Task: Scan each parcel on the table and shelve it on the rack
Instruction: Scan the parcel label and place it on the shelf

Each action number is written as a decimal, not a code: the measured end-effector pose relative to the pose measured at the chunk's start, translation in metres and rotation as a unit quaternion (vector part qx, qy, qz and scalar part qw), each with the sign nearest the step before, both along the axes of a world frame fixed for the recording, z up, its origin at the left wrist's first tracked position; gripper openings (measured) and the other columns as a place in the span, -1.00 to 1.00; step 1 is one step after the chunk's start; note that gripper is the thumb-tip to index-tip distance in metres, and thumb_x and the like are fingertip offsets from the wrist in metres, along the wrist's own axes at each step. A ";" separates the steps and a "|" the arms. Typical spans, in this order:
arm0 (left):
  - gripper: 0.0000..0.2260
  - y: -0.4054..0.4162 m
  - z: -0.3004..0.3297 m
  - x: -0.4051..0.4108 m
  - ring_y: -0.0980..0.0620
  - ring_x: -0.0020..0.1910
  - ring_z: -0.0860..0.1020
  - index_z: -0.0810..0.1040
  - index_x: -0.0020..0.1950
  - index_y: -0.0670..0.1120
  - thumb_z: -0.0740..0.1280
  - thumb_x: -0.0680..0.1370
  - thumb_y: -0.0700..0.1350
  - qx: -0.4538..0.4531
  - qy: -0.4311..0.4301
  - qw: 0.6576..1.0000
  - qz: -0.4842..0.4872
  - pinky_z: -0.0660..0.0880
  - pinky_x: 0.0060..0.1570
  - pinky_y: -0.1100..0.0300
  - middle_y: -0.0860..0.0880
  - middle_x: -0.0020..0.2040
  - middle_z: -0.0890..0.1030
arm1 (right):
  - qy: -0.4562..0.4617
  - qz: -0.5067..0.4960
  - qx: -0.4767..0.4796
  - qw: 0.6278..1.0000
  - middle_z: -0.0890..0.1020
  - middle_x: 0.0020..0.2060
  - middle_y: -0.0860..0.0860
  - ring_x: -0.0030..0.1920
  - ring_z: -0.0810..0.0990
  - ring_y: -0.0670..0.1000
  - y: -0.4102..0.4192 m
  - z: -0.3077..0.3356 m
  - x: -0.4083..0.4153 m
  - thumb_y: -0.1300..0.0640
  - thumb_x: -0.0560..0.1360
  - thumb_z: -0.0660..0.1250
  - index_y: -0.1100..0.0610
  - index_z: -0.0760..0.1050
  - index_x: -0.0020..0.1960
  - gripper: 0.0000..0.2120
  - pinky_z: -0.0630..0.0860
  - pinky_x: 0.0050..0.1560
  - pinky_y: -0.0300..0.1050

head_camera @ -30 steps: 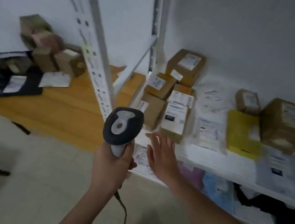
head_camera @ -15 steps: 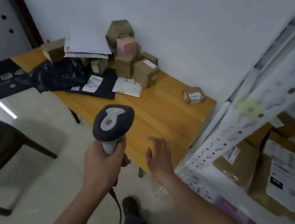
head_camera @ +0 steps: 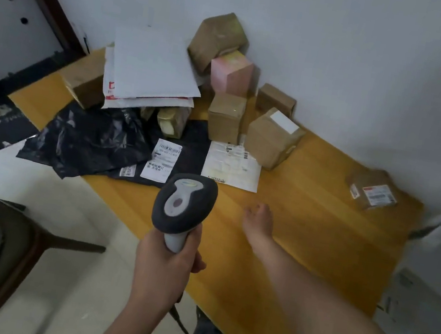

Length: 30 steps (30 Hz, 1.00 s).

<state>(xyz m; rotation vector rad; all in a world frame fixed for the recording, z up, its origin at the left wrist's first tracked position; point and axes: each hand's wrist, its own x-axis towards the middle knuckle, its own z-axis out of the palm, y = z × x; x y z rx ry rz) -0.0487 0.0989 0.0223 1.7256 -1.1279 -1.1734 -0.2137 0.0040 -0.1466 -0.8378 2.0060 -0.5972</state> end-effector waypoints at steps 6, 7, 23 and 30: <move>-0.66 -0.065 -0.022 0.013 -0.08 -0.43 0.64 0.54 -0.31 -0.29 0.34 0.57 -0.08 0.039 -0.004 0.999 0.002 0.62 -0.33 0.08 -0.11 -0.49 0.58 | -0.194 -0.270 0.093 0.939 0.44 -0.21 0.05 -0.28 0.40 0.02 -0.085 -0.004 0.002 -0.04 0.53 0.38 0.16 0.37 -0.03 -0.70 0.57 0.15 0.09; -0.66 -0.072 -0.025 0.014 -0.08 -0.42 0.64 0.54 -0.32 -0.28 0.34 0.57 -0.08 0.044 -0.007 0.999 0.000 0.62 -0.33 0.05 -0.11 -0.49 0.58 | -0.192 -0.286 0.104 0.933 0.41 -0.24 0.03 -0.29 0.39 0.03 -0.095 -0.007 0.003 -0.04 0.51 0.41 0.15 0.35 0.00 -0.67 0.57 0.13 0.05; -0.60 -0.086 -0.031 0.024 -0.10 -0.42 0.63 0.55 -0.37 -0.27 0.31 0.60 -0.07 0.076 -0.007 0.993 -0.092 0.59 -0.33 0.10 -0.14 -0.48 0.61 | -0.100 -0.218 0.036 0.970 0.55 -0.10 0.05 -0.21 0.54 0.02 0.010 -0.010 -0.028 0.31 0.55 0.21 0.11 0.41 0.13 -0.81 0.53 -0.24 -0.09; -0.63 -0.073 -0.030 0.022 -0.06 -0.44 0.63 0.56 -0.29 -0.29 0.32 0.59 -0.05 0.084 -0.015 0.989 -0.120 0.62 -0.33 0.11 -0.15 -0.46 0.62 | 0.022 -0.071 0.023 0.997 0.53 0.09 0.05 -0.09 0.50 -0.01 0.018 0.004 -0.058 0.26 0.61 0.19 0.10 0.41 0.38 -0.65 0.42 -0.23 -0.17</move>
